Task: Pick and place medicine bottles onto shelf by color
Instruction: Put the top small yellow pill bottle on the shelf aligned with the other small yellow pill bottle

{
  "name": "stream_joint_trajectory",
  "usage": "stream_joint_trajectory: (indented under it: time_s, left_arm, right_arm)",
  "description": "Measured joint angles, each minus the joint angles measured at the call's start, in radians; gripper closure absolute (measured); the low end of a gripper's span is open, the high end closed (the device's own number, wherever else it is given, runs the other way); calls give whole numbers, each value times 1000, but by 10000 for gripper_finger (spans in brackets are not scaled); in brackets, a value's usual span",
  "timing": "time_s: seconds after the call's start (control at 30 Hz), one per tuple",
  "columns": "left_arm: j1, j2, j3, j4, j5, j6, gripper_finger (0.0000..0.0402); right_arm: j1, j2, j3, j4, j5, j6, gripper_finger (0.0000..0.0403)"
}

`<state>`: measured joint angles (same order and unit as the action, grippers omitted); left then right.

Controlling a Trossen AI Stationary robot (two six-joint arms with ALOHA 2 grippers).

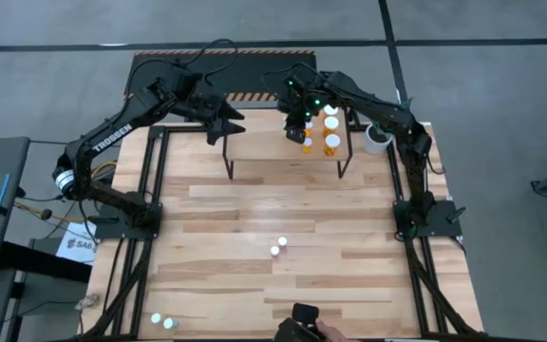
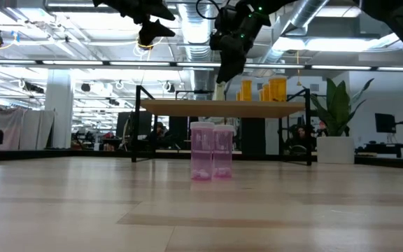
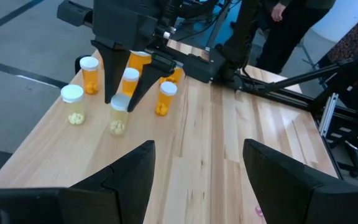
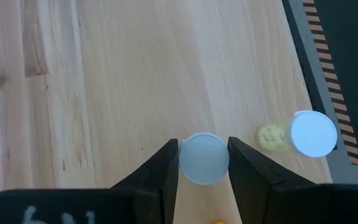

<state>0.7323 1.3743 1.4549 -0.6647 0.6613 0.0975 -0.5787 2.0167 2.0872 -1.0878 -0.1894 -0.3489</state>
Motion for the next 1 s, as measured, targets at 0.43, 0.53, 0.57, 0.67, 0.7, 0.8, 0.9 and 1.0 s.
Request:
stream_joint_trajectory:
  time_s: [0.43, 0.53, 0.57, 0.67, 0.7, 0.8, 0.9, 1.0]
  left_arm:
    - [0, 0, 0, 0, 0, 14, 171]
    - [0, 0, 0, 0, 0, 20, 171]
    - [0, 0, 0, 0, 0, 20, 171]
    - [0, 0, 0, 0, 0, 20, 171]
    - [0, 0, 0, 0, 0, 21, 171]
    - [0, 0, 0, 0, 0, 21, 171]
    - [0, 0, 0, 0, 0, 21, 171]
    - [0, 0, 0, 0, 0, 21, 171]
  right_arm:
    - [0, 0, 0, -5, -1, -1, 250]
    - [0, 0, 0, -5, -1, -2, 247]
    - [0, 0, 0, -4, -1, -2, 247]
    - [0, 0, 0, -4, -1, -3, 244]
    - [0, 0, 0, -4, -1, -3, 243]
    - [0, 0, 0, -4, -1, -3, 239]
    - [0, 0, 0, -4, 0, -3, 236]
    - [0, 0, 0, -4, 0, -3, 232]
